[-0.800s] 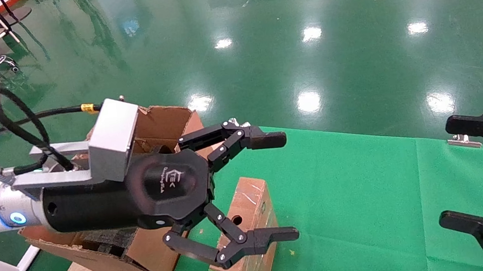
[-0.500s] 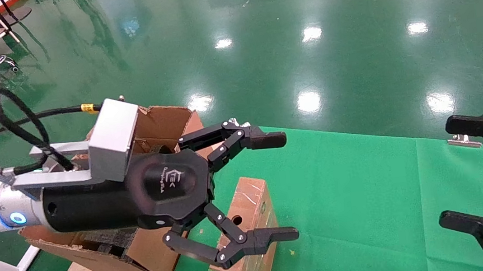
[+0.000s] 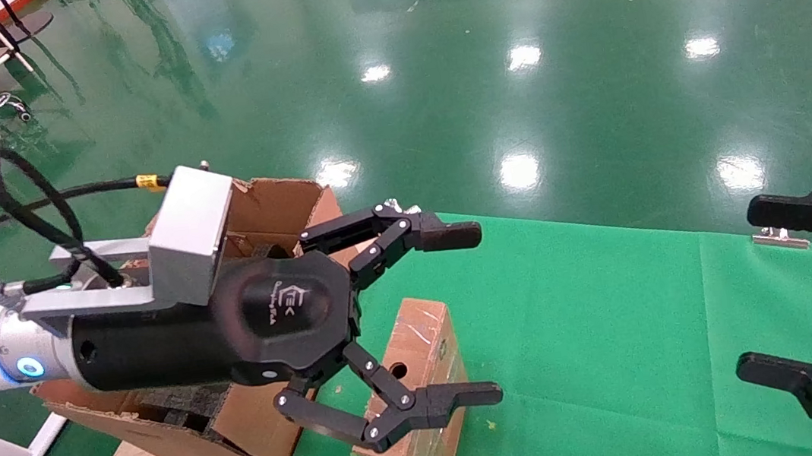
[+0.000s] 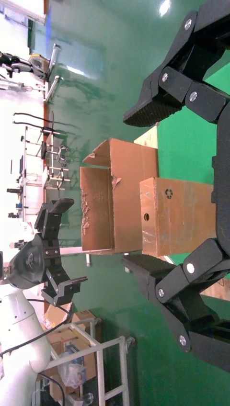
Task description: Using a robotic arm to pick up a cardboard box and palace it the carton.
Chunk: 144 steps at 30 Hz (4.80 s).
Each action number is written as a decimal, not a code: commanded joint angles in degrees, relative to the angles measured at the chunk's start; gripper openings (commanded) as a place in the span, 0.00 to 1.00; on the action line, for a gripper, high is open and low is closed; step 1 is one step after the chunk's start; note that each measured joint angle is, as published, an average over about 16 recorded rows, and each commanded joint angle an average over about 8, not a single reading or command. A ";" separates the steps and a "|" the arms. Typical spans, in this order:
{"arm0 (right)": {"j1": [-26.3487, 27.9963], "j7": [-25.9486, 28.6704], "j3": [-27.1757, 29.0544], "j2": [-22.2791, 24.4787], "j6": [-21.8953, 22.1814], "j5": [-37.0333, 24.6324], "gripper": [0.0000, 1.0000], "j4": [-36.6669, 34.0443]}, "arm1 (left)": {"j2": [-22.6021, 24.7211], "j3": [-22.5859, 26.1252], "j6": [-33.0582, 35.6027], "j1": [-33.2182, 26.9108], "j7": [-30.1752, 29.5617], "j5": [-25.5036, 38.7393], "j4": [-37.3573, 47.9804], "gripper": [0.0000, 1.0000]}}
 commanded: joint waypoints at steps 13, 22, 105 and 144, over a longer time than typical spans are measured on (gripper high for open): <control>0.00 0.00 0.00 0.00 0.00 0.00 0.00 0.00 | 1.05 8.83 2.82 -12.26 -14.92 13.34 1.65 1.00; 0.00 0.00 0.00 0.00 0.00 0.00 0.00 0.00 | 1.90 17.16 4.52 -20.59 -23.51 23.97 3.06 1.00; -0.03 -0.01 0.00 0.02 0.03 0.01 1.00 -0.03 | 12.51 54.36 2.58 -45.16 -67.78 39.97 0.17 0.00; -0.03 -0.01 0.00 0.02 0.03 0.01 1.00 -0.03 | 8.42 45.29 2.99 -66.43 -44.80 40.24 21.53 0.00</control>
